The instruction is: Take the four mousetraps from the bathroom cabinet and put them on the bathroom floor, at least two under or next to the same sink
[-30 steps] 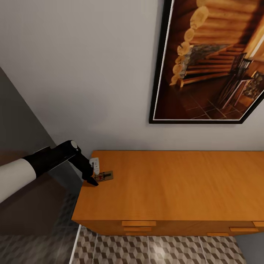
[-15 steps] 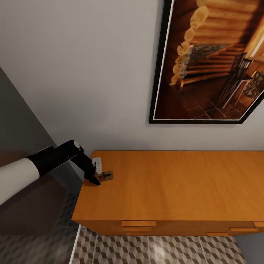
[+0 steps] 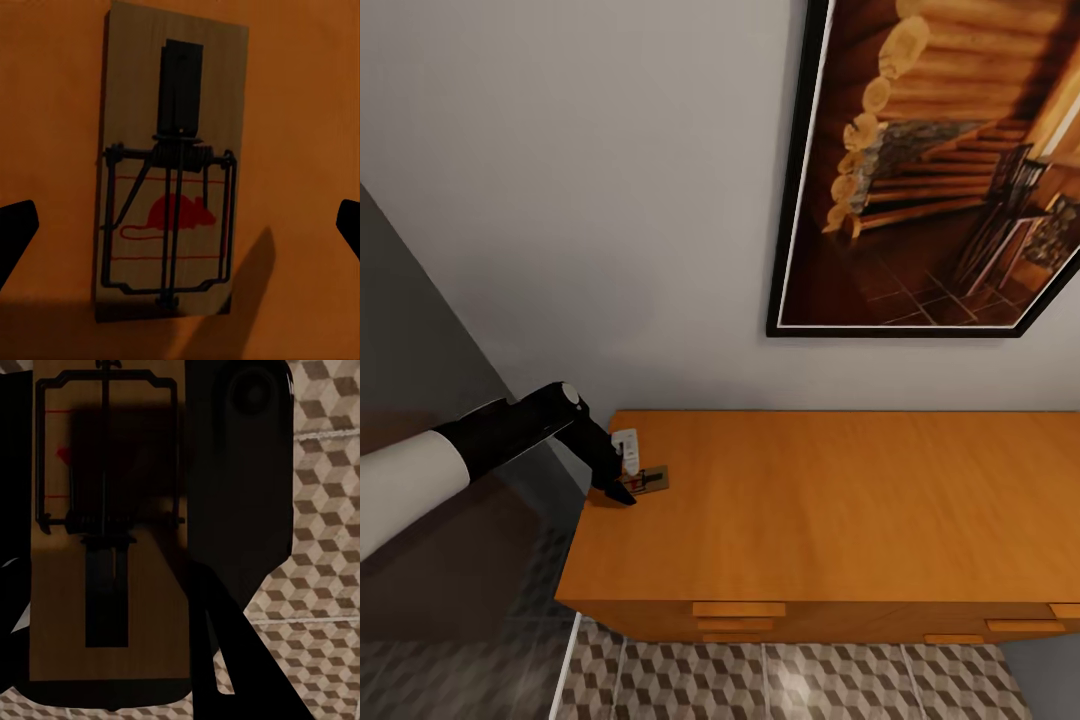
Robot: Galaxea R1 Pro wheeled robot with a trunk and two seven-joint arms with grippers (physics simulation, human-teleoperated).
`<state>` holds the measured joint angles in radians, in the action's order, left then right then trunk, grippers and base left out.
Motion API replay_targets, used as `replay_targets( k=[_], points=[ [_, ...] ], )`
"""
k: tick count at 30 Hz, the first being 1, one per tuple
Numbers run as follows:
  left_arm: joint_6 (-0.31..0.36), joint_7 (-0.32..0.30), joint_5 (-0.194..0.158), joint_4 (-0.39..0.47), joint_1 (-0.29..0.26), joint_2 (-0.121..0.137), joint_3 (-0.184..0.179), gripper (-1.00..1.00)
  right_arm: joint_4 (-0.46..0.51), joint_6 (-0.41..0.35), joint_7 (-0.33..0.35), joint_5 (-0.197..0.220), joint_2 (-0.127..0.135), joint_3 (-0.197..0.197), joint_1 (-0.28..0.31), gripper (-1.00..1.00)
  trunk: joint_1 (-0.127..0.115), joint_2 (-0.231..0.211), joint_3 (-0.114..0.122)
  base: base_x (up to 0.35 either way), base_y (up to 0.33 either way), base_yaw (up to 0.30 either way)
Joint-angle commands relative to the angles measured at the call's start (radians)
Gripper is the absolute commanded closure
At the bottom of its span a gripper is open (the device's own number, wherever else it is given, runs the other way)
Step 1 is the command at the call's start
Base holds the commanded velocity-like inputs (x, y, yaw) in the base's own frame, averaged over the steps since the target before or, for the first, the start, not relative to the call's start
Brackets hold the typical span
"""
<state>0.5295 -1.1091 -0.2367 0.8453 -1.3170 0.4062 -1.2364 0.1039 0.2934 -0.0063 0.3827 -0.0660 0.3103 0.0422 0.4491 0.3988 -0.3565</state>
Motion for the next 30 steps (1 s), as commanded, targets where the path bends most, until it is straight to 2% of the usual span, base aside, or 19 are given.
replay_targets(
  k=[1, 2, 3, 30],
  points=[
    [0.010, 0.003, -0.012, 0.001, 0.010, 0.001, -0.006, -1.00, -0.001, 0.004, 0.002, 0.013, 0.000, 0.008, 0.001, 1.00, 0.001, 0.001, -0.002, 0.000, 0.000, 0.000],
    [0.010, 0.003, -0.012, 0.001, 0.010, 0.001, -0.006, -1.00, -0.001, 0.004, 0.002, 0.013, 0.000, 0.008, 0.001, 1.00, 0.001, 0.001, -0.002, 0.000, 0.000, 0.000],
    [0.010, 0.003, -0.012, 0.001, 0.010, 0.000, -0.006, 1.00, -0.001, 0.004, 0.002, 0.013, 0.000, 0.008, 0.001, 1.00, 0.001, 0.001, -0.002, 0.000, 0.000, 0.000],
    [0.010, 0.002, -0.012, 0.002, 0.010, 0.000, -0.014, 1.00, -0.001, 0.004, 0.002, 0.013, 0.000, 0.008, 0.001, 1.00, 0.001, 0.001, -0.002, 0.000, 0.000, 0.000]
  ],
)
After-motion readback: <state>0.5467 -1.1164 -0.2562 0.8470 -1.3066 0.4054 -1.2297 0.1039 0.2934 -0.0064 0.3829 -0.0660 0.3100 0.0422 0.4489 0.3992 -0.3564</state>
